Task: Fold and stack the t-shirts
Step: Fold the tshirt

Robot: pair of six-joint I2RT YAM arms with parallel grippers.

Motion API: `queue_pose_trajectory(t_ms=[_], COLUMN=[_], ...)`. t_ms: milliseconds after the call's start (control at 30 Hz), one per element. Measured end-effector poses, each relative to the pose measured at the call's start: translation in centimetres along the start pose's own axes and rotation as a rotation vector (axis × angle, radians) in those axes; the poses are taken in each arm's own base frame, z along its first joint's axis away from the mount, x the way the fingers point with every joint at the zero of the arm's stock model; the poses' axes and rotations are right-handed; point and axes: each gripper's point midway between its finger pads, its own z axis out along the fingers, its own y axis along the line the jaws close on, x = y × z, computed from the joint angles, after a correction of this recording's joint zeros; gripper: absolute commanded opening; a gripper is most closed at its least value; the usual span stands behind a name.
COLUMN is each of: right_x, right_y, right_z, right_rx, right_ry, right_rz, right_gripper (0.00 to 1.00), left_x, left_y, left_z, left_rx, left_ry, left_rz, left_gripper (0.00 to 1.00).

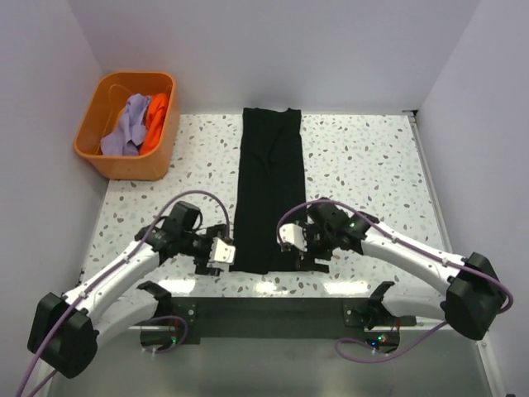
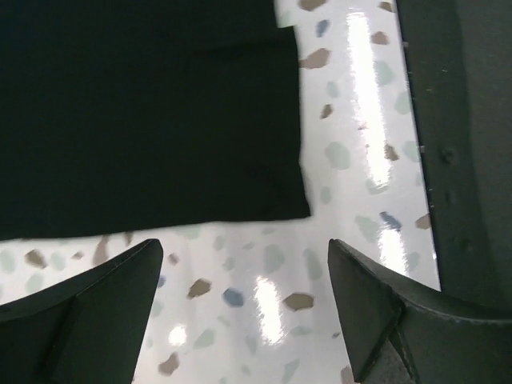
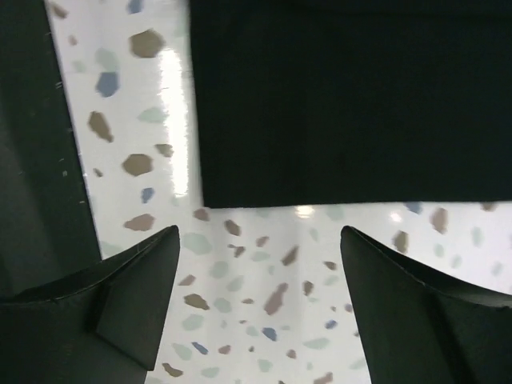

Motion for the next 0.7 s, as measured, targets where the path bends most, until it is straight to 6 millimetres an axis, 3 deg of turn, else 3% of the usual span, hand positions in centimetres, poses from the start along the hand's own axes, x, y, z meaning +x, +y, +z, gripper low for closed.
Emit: queue_pose_trajectory(t_ms=[67,167,300,700], right_x=[0.8,1.2,1.5,2.2], right_y=[2.1,3.0,3.5,4.2], right_z=[0.9,2.0,3.1,6.1], right_rx=[-0.051,-0.069,-0.080,-0.101], right_ry=[0.013,0.014,0.015,0.041], right_rz=[-0.037,-0.077,-0.134,-0.211], right_gripper=[0.78,0.75,0.71,0.58], left_x=[0.8,2.2,3.2,3.4], left_y=[-1.9,-3.1,-3.0,-2.0], left_z=[1.2,2.5,3.9,6.0], left_rx=[0.049,0.103,0.140,0.146], left_ry=[0.011,0.051,0.086,0.102], left_rz=[0.049,0.062,0.072,0.128], left_gripper=[0.85,0.78,0.72,0.63])
